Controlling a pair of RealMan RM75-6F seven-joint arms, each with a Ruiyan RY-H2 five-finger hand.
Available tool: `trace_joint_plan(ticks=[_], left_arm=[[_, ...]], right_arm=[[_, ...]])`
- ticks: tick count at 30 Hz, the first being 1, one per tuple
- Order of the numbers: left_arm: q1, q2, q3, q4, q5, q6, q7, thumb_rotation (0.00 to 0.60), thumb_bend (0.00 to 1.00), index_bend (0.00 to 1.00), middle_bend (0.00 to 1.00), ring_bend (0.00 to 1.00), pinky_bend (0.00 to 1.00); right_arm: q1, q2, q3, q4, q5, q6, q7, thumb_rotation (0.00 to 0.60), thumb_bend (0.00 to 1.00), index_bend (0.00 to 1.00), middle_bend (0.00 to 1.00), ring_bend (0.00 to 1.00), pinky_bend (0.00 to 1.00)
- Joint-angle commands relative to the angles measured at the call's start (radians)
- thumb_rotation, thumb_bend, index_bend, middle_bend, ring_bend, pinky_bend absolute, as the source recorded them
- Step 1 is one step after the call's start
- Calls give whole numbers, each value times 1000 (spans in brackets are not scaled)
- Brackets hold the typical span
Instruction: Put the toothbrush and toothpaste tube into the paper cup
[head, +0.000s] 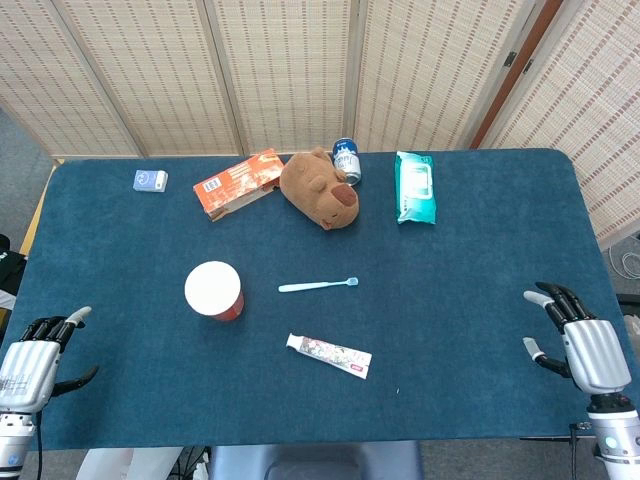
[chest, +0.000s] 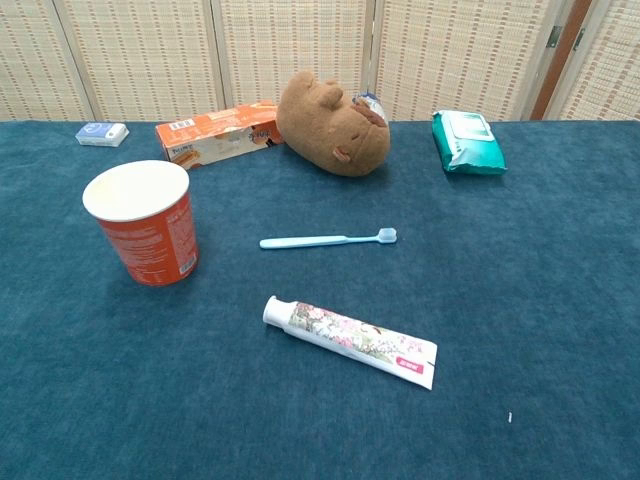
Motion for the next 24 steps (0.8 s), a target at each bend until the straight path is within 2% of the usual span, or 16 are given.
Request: trace_joint_plan(ticks=[1,10,19,24], left_arm=[[3,1,0,-3,3,7,2,600,151,159,330,240,221],[3,-2,4,0,1,-1,-22,600,150,163,258,221,221],[-10,-14,4,19,36,3,-43,600,150,160,196,166,208],[-33,-11,2,21,24,-41,-49,600,150,159,194,157,204]], right_arm=[[0,-2,-3,-3,-2,-2,-4,600,229,271,190,158,488],[5,2,-9,-16,-9,-12,-11,600,231,271,190,158,488],[-9,23,-15,-55,-38,28,-20,600,231,271,190,157,481],[-7,54,-11,-124,-35,22,-92,600,231,271,190,155,478]])
